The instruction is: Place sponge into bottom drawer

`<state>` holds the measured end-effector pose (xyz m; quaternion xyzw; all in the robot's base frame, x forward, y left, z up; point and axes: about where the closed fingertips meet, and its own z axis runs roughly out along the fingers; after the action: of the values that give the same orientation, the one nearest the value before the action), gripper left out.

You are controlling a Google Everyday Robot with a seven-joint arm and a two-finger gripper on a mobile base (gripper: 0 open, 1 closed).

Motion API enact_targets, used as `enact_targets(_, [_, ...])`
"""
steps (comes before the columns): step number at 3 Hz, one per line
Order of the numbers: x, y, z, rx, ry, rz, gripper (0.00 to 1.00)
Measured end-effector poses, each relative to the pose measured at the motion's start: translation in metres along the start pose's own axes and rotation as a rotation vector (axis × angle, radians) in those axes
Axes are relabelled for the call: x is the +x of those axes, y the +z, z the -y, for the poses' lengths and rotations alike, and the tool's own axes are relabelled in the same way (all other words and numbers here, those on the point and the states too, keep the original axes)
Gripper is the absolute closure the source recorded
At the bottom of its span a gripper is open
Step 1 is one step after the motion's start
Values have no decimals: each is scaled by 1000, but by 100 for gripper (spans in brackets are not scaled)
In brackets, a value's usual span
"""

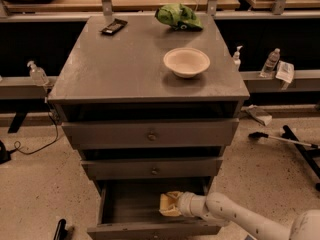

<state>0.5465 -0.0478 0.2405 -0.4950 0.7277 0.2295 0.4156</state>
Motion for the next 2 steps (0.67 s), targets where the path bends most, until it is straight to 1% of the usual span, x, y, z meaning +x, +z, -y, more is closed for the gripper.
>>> enact_targets(1, [0,1,-1,-3,1,0,100])
enact_targets(2, [4,10,4,-19,7,4,100])
